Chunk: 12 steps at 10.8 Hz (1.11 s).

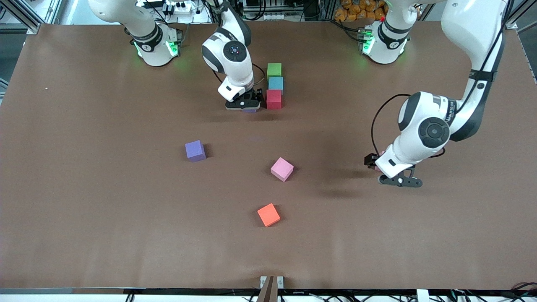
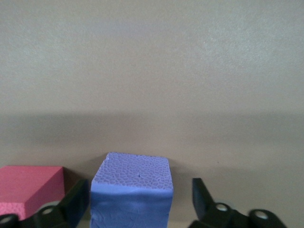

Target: Arrange blocks into number 1

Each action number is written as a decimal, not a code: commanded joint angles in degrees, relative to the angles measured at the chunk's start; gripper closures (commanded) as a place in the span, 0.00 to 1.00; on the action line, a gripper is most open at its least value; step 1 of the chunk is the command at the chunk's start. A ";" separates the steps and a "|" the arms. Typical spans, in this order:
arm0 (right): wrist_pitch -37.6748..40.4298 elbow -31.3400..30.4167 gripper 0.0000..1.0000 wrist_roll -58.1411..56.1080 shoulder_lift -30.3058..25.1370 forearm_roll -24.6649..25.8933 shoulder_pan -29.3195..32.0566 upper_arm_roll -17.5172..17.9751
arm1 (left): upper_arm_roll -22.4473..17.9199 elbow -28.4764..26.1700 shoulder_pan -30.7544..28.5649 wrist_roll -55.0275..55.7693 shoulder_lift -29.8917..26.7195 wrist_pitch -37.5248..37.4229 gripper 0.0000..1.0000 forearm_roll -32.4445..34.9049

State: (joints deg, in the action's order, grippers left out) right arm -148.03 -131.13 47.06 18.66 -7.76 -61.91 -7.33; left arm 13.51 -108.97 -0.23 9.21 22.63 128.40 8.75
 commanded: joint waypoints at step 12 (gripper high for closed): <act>-5.69 8.41 0.48 2.86 2.07 -0.50 2.77 0.04 | -5.31 16.84 26.91 60.33 7.84 -0.34 0.00 -8.13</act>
State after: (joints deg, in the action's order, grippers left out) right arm -153.77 -126.19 48.92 18.47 -7.88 -59.20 -7.51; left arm 10.96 -97.22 22.44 61.94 26.13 128.50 2.11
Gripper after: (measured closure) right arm 0.463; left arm 0.000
